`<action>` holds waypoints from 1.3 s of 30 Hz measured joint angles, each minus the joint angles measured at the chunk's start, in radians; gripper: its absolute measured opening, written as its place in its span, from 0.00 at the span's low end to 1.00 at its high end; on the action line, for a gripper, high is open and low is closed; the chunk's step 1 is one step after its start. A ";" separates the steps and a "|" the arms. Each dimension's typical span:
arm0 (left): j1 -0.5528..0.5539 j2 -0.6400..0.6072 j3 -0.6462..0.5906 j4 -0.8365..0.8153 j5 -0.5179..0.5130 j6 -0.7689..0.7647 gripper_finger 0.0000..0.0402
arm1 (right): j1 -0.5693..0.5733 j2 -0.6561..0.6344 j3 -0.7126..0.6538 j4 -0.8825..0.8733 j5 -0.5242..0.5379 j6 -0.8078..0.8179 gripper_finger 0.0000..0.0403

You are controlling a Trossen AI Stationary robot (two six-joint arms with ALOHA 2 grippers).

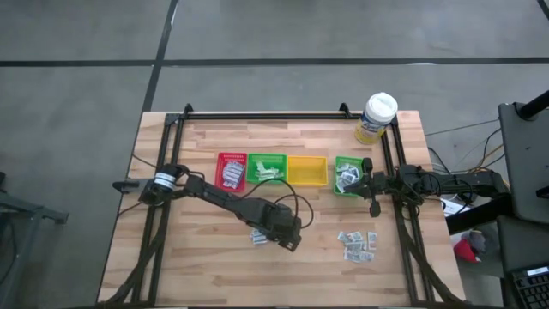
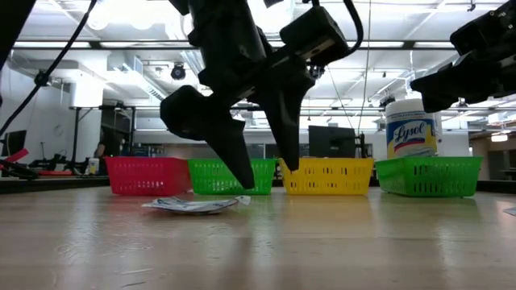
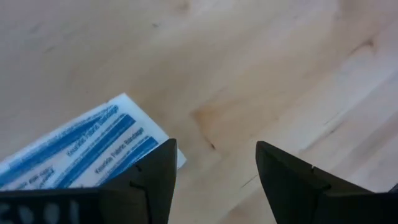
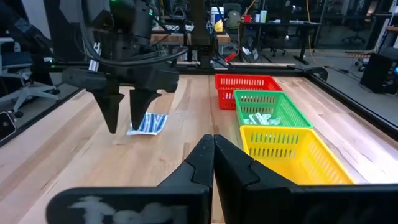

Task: Pick & Place First Aid Supplies
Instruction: Put the blue bandage into the red bin

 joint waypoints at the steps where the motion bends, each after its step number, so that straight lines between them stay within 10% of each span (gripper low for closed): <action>1: 0.000 0.000 0.000 -0.003 -0.005 -0.016 0.53 | 0.000 0.000 0.000 0.000 0.000 -0.001 0.02; 39: 0.013 0.030 -0.054 -0.034 -0.020 -0.115 0.47 | 0.000 0.000 0.000 0.000 0.000 0.000 0.02</action>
